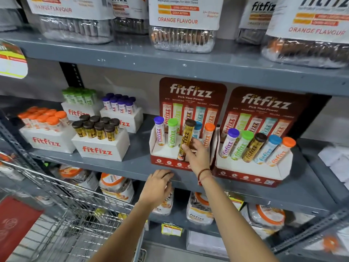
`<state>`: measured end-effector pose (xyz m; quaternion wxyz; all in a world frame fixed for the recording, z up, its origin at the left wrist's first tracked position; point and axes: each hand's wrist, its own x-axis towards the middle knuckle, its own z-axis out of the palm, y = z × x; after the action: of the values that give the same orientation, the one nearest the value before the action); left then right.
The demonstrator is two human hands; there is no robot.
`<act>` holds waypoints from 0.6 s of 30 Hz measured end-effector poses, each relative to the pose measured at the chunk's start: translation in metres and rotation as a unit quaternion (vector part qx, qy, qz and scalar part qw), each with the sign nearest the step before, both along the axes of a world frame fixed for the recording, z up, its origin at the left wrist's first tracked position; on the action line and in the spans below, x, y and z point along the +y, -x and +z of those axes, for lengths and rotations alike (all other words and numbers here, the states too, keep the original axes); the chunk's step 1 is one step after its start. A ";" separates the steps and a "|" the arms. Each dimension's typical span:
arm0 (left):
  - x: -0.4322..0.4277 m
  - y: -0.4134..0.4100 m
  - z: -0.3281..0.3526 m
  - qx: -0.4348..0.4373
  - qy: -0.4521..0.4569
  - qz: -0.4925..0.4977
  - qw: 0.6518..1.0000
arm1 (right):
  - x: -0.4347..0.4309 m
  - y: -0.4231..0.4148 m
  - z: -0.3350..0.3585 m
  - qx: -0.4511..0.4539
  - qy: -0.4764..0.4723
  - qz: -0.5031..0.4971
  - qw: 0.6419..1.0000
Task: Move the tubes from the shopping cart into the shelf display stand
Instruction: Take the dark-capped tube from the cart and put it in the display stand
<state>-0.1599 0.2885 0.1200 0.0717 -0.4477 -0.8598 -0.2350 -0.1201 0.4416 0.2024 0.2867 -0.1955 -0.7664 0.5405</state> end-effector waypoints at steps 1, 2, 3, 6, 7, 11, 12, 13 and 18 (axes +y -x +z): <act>0.000 0.000 0.000 -0.002 0.001 0.001 1.000 | 0.000 0.004 0.002 -0.006 -0.033 -0.017 0.999; 0.000 0.000 0.000 -0.003 0.001 0.002 1.000 | 0.001 0.008 0.005 -0.011 -0.063 -0.030 0.997; 0.000 0.001 -0.001 -0.004 0.001 0.002 1.000 | 0.002 0.012 0.007 -0.017 -0.088 -0.039 0.995; -0.001 0.001 -0.003 -0.004 0.000 -0.002 1.000 | 0.002 0.022 0.010 -0.049 -0.138 -0.052 0.988; -0.002 0.001 -0.004 -0.003 -0.001 -0.003 1.000 | 0.001 0.025 0.010 -0.063 -0.157 -0.057 0.984; -0.003 0.001 -0.006 0.002 -0.012 -0.014 1.000 | -0.005 0.031 0.010 -0.098 -0.200 -0.085 0.971; -0.004 0.001 -0.007 0.004 -0.013 -0.017 1.000 | -0.006 0.032 0.013 -0.107 -0.208 -0.090 0.968; -0.004 0.001 -0.007 0.006 -0.015 -0.019 1.000 | -0.007 0.034 0.015 -0.118 -0.218 -0.094 0.964; -0.006 0.002 -0.010 0.007 -0.019 -0.024 1.000 | -0.013 0.038 0.023 -0.188 -0.252 -0.121 0.941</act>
<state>-0.1615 0.2829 0.1096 0.0808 -0.4687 -0.8436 -0.2494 -0.1586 0.4283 0.2251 0.2403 -0.3064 -0.8882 0.2439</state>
